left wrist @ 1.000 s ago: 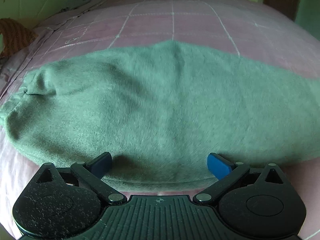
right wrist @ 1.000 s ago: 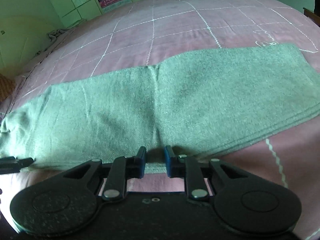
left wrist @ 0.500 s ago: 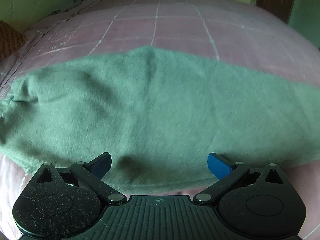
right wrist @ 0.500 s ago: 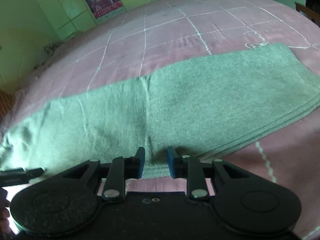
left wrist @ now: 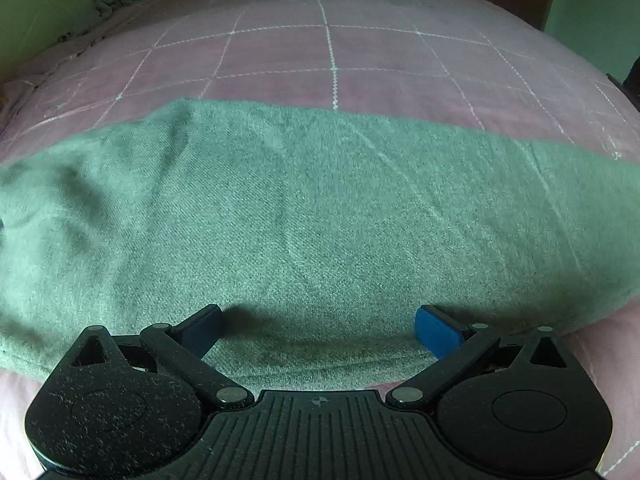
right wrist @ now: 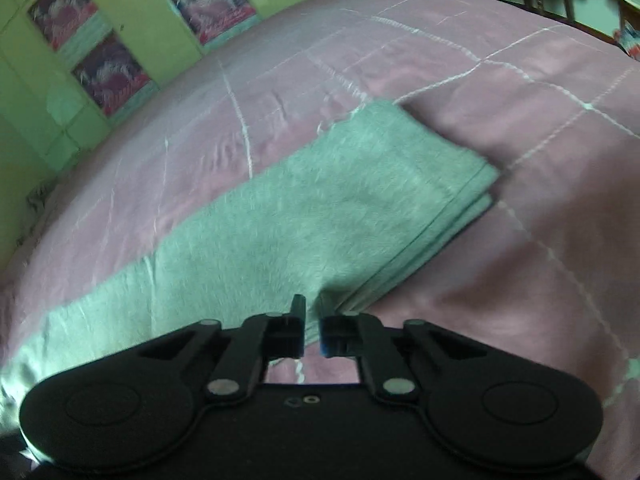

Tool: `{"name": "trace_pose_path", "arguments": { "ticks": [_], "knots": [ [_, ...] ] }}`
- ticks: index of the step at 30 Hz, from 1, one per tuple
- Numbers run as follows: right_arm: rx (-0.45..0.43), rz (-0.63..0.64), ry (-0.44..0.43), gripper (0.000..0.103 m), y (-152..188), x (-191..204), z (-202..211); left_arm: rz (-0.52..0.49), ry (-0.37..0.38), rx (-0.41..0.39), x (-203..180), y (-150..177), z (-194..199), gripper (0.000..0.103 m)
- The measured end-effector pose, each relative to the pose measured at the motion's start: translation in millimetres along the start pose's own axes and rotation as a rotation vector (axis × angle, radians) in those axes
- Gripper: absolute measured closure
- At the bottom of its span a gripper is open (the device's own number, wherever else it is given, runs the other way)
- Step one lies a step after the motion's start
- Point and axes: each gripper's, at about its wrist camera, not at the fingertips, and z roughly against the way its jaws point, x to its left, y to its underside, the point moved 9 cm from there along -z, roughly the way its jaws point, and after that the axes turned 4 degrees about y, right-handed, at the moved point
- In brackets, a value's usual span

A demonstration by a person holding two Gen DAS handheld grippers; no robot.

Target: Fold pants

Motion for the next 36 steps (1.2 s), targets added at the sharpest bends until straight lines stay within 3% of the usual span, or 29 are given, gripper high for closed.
{"name": "trace_pose_path", "arguments": {
  "ticks": [1,7,13,20,26,28,33,36],
  "knots": [
    [-0.032,-0.012,0.008,0.065,-4,-3,7,0.005,-0.002,0.0,0,-2,3,0.001],
    [-0.036,-0.096,0.083,0.067,-6,-38,7,-0.003,0.045,-0.002,-23,-18,6,0.001],
    [-0.064,-0.171,0.091,0.069,-19,-46,-5,-0.016,0.08,0.019,-57,-24,-3,0.001],
    [-0.076,-0.174,0.103,0.08,-30,-50,-16,-0.034,0.08,0.034,-83,-29,-14,0.001],
    [-0.085,-0.223,0.104,0.073,-32,-58,-18,-0.072,0.045,0.052,-88,-23,-26,0.0],
    [-0.087,-0.2,0.077,0.083,-35,-52,-16,-0.061,0.055,0.039,-88,-26,-22,0.0],
    [-0.081,-0.201,0.096,0.086,-33,-54,-21,-0.117,0.04,0.048,-89,-24,-32,0.0],
    [-0.1,-0.176,0.104,0.087,-34,-48,-18,-0.096,0.042,0.053,-89,-27,-31,0.0]
  ]
}}
